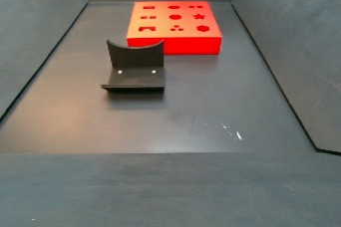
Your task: Insert the square-circle object.
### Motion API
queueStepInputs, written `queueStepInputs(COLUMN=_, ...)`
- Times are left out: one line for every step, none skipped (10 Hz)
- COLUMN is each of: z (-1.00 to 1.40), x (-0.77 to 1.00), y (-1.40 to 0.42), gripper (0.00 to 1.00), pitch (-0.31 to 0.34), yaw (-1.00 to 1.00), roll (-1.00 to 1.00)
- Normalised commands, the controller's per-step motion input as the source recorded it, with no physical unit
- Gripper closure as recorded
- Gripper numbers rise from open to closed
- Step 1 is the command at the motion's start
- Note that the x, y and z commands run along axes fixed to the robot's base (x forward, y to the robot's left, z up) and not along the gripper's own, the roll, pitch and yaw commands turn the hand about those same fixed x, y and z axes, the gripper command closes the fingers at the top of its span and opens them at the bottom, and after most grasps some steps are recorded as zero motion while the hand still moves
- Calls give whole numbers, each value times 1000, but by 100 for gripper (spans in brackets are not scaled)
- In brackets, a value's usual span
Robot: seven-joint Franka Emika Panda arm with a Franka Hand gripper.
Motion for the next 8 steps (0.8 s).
queueStepInputs(z=-754, x=-6, y=0, gripper=100, pitch=0, yaw=-1000, roll=0)
queueStepInputs(z=-654, x=0, y=23, gripper=100, pitch=103, yaw=-1000, roll=0)
queueStepInputs(z=-409, x=-51, y=3, gripper=100, pitch=201, yaw=-920, roll=0)
queueStepInputs(z=-177, x=-89, y=0, gripper=100, pitch=331, yaw=-774, roll=70)
queueStepInputs(z=-74, x=-100, y=0, gripper=100, pitch=301, yaw=-803, roll=107)
queueStepInputs(z=-14, x=-91, y=0, gripper=100, pitch=150, yaw=-949, roll=83)
queueStepInputs(z=0, x=-69, y=0, gripper=100, pitch=96, yaw=-991, roll=69)
queueStepInputs(z=-26, x=-11, y=0, gripper=100, pitch=61, yaw=-1000, roll=0)
